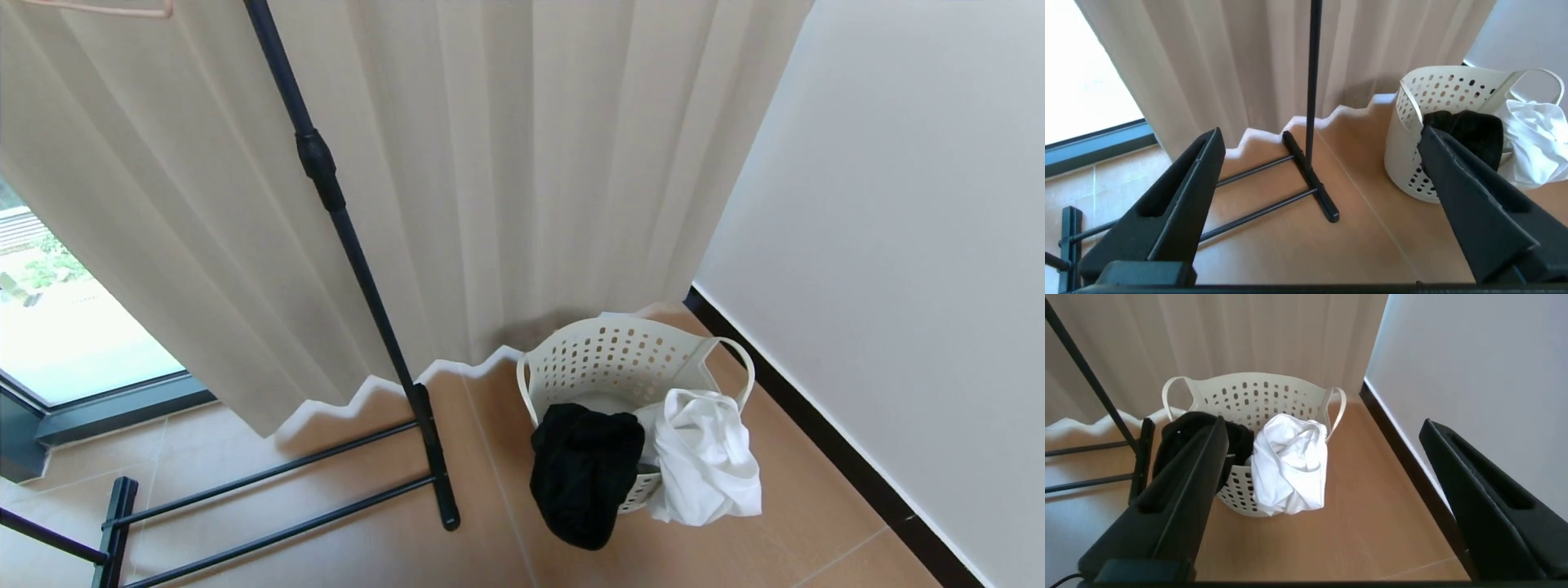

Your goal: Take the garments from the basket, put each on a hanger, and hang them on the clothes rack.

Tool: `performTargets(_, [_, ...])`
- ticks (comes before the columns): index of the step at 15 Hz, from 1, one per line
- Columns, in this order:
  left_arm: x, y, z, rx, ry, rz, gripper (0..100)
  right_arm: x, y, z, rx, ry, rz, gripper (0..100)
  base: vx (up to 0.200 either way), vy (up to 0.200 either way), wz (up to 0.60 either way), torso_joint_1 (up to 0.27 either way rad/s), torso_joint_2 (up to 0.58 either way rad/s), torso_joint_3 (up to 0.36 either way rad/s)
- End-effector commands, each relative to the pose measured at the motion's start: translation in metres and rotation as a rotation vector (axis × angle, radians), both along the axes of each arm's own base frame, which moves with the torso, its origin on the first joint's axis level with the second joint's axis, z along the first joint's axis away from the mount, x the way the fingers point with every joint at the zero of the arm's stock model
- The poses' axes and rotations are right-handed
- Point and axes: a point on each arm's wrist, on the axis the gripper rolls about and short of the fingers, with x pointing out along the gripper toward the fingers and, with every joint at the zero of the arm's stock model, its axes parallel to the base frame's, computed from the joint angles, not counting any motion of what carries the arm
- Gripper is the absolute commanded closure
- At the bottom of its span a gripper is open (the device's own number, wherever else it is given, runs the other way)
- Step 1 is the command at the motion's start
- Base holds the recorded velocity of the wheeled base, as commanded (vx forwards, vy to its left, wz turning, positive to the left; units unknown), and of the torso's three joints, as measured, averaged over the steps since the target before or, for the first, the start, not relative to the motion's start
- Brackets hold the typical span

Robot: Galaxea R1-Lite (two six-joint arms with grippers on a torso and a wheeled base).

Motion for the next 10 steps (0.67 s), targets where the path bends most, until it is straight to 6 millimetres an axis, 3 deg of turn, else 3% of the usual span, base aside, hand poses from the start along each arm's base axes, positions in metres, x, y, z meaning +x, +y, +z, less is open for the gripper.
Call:
performTargets(1, [0.0000, 0.0000, 0.0000, 0.001, 0.000, 0.000, 0, 0.0001, 0.0000, 0.0001, 0.000, 0.001, 0.001, 0, 0.000, 0.000, 0.00, 0.007, 0.01, -0.207])
performTargets(10, [0.0000, 0.0000, 0.0001, 0.001, -0.002, 0.000, 0, 0.0001, 0.0000, 0.0001, 0.000, 0.001, 0.001, 0, 0.000, 0.000, 0.00, 0.002, 0.00, -0.200])
